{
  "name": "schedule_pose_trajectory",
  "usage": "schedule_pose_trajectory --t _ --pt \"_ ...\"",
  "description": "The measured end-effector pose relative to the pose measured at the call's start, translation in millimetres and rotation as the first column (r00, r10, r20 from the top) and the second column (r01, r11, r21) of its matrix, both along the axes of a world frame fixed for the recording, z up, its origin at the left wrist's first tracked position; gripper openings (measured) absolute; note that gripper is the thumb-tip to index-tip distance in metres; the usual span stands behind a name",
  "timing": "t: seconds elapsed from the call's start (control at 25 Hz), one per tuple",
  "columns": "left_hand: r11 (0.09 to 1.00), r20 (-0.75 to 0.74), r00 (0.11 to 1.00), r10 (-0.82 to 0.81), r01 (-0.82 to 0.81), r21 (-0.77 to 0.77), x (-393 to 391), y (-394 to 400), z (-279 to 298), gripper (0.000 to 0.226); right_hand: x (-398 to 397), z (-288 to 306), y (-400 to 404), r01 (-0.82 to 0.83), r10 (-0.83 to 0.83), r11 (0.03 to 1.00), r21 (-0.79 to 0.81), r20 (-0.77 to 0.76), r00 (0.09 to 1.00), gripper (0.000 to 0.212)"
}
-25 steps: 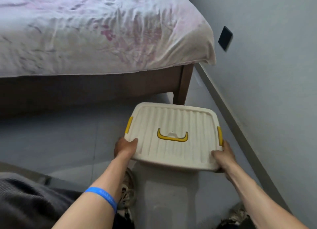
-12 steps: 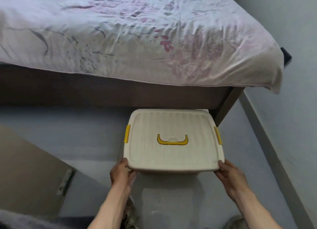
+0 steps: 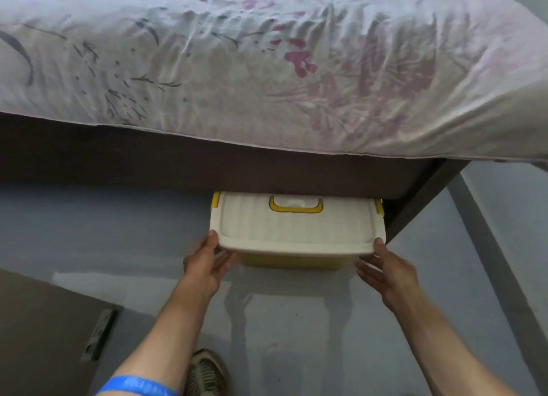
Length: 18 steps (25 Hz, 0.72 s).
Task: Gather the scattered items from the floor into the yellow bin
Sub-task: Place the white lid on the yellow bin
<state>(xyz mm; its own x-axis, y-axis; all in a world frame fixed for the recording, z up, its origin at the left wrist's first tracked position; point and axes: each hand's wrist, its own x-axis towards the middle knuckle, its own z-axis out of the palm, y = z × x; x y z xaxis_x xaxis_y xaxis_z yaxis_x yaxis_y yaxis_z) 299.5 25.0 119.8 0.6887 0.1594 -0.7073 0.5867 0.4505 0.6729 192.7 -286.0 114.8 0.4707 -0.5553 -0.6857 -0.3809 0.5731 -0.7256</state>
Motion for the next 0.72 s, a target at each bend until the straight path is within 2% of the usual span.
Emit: schedule_pose_trajectory --t 0.16,0.32,0.72 --pt "0.999 0.042 0.998 -0.035 0.035 -0.013 43 -10 -5 0.033 46 -1 -13 0.034 -0.036 0.999 0.026 0.055 0.998 0.028" --pt "0.999 0.081 0.996 -0.037 0.038 -0.011 76 -22 -10 0.026 84 -7 -19 -0.01 0.011 1.0 -0.008 0.11 0.994 0.024" --pt "0.998 0.096 0.995 0.014 -0.008 -0.06 112 -35 -7 0.008 122 -20 -22 0.012 -0.01 1.0 -0.01 0.175 0.985 0.011"
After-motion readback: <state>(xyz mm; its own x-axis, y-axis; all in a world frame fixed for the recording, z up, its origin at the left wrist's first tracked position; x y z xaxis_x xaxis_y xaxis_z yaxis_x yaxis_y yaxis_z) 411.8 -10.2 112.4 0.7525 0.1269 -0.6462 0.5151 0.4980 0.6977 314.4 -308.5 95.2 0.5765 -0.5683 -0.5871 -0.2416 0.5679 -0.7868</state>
